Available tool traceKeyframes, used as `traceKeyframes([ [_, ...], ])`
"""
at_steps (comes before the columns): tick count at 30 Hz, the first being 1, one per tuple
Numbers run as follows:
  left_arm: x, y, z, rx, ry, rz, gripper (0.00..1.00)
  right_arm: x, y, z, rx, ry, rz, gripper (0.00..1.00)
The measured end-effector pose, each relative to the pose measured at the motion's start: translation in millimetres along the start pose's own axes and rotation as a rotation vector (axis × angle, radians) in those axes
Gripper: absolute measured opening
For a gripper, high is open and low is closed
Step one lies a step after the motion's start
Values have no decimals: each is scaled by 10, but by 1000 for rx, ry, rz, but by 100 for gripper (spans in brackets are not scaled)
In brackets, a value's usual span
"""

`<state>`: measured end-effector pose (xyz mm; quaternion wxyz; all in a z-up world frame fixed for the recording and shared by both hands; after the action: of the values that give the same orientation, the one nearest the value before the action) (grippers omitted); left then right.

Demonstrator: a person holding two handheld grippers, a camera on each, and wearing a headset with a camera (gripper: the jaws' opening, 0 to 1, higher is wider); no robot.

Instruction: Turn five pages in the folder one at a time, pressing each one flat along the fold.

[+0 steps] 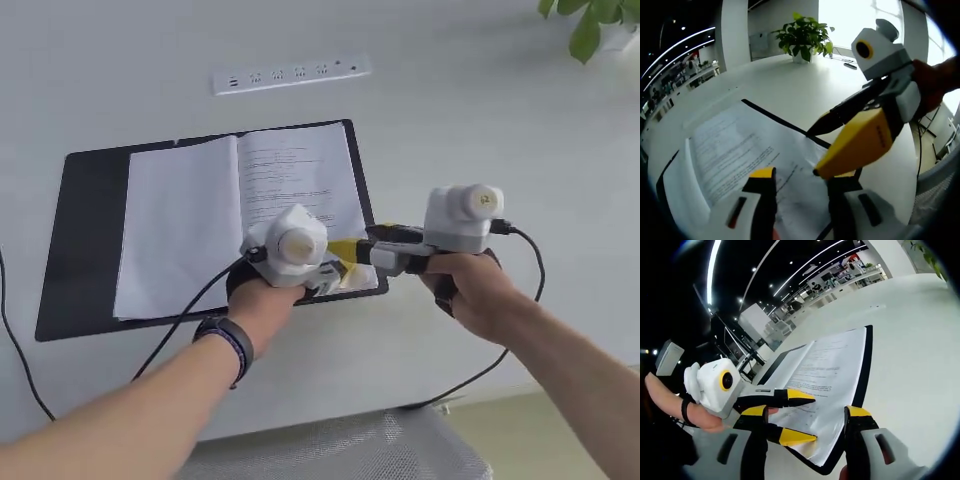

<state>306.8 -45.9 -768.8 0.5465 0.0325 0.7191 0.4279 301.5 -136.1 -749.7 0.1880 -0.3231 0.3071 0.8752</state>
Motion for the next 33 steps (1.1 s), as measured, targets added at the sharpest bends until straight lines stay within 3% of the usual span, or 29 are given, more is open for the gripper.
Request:
traceKeyframes([
  [18, -4, 3, 0, 2, 5, -2, 40, 38, -29, -18, -24, -41, 0, 57],
  [22, -6, 4, 2, 3, 7, -1, 40, 9, -28, -47, -43, -100, -27, 56],
  [33, -6, 39, -15, 28, 44, 2, 43, 24, 55, -98, -56, -157, -62, 37],
])
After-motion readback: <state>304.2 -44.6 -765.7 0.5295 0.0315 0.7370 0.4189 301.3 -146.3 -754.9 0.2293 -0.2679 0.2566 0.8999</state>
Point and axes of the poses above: the centre of the closed fingertips' face, and the gripper's own axes: y roughly backward along the fingers, z roughly to its left, x roughly out of its underside, the point moved 6 cm from there along y, roughly backward along the fingers
